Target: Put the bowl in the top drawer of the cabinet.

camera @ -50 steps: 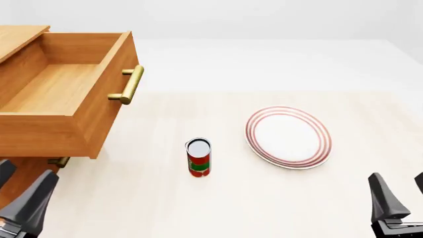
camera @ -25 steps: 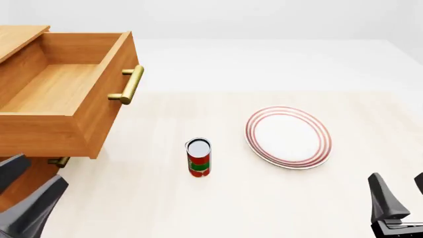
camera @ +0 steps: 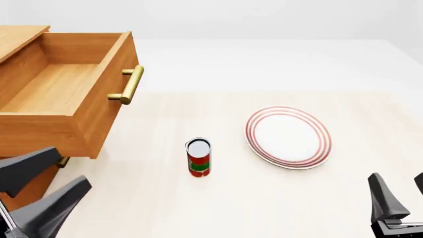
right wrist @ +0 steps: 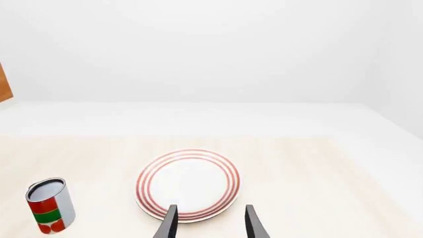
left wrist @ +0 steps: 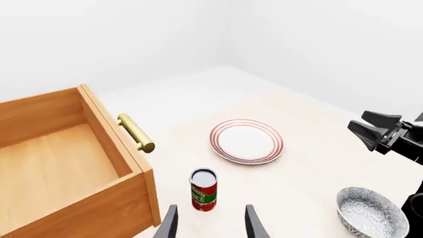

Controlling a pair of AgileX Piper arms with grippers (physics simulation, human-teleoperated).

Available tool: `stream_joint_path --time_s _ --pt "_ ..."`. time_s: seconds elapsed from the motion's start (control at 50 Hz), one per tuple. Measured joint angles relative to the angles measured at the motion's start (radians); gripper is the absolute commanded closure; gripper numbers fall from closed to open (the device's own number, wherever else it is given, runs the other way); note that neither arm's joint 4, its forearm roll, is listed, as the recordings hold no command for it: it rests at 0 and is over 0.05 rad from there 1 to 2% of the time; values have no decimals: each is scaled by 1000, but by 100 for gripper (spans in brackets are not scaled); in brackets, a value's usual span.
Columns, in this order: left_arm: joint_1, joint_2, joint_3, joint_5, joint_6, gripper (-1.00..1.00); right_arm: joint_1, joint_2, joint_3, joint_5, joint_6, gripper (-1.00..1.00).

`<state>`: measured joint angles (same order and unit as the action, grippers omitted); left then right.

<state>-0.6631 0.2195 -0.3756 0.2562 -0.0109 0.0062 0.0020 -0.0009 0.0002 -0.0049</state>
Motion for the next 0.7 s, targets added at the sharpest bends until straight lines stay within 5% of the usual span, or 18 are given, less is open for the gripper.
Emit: stream_joint_path --time_s 0.7 --pt "-215 294 -69 -112 -93 -100 0 0 -4 3 0 -100"
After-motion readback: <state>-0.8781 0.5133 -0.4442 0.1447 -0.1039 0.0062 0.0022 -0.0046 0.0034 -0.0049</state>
